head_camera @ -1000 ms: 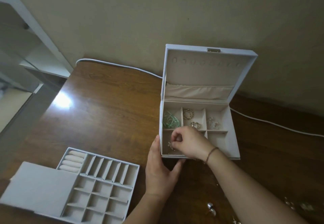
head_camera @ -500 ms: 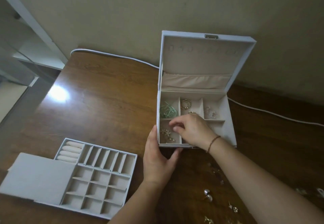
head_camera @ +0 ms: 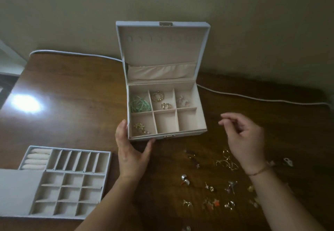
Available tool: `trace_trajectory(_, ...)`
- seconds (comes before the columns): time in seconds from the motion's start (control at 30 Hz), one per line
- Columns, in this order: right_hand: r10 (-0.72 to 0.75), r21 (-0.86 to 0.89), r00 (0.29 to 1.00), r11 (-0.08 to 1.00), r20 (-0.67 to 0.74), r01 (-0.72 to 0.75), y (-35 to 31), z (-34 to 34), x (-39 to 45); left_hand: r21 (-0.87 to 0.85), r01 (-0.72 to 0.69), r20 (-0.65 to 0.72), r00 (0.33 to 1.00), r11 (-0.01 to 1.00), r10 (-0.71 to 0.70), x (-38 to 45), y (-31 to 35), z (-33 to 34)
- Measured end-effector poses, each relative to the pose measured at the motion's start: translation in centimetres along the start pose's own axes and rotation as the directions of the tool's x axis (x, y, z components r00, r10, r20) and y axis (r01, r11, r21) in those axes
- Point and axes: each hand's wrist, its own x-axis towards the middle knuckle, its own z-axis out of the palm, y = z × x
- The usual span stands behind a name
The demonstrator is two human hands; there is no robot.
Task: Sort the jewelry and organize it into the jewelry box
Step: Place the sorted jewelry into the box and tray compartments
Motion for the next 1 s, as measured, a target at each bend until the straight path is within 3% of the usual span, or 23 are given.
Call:
trace_trajectory(0.2,0.354,-0.175,0.935,0.923,0.038,-0.342,7.4,-4.3,-6.0,0.250,-0.186,-0.136,0.965,0.950,0.225,-1.8,1.0,0.9)
trace_trajectory(0.27,0.430,-0.326,0.899,0.864,0.081,-0.383,8.4,-4.6,-7.2,0.269,-0.341,-0.028,0.932,0.901,0.361,-3.7,2.3,1.7)
trace_trajectory(0.33,0.457,-0.409,0.878,0.834,0.139,-0.369,8.6,-4.5,-8.0,0.223,-0.462,0.190,0.884,0.858,0.427,-6.0,3.5,2.7)
trace_trajectory(0.47,0.402,-0.471,0.884,0.844,0.239,-0.257,8.0,-3.5,-8.1,0.208,-0.441,0.450,0.836,0.873,0.314,-9.2,4.5,4.4)
trace_trajectory(0.73,0.309,-0.516,0.925,0.842,0.222,-0.157,7.9,-1.7,-8.1,0.260,-0.409,0.511,0.827,0.875,0.235,-10.3,4.7,5.1)
trace_trajectory(0.87,0.316,-0.512,0.924,0.842,0.214,-0.170,8.0,-1.6,-8.0,0.190,-0.425,0.421,0.850,0.885,0.317,-8.9,5.2,4.2)
trace_trajectory(0.93,0.316,-0.508,0.920,0.846,0.230,-0.164,8.1,-1.7,-7.9,0.179,-0.370,0.208,0.920,0.912,0.332,-7.2,5.0,3.3)
trace_trajectory(1.0,0.320,-0.488,0.915,0.856,0.246,-0.169,8.4,-1.7,-7.8,0.150,-0.204,-0.024,0.977,0.967,0.210,-5.2,4.7,2.1)
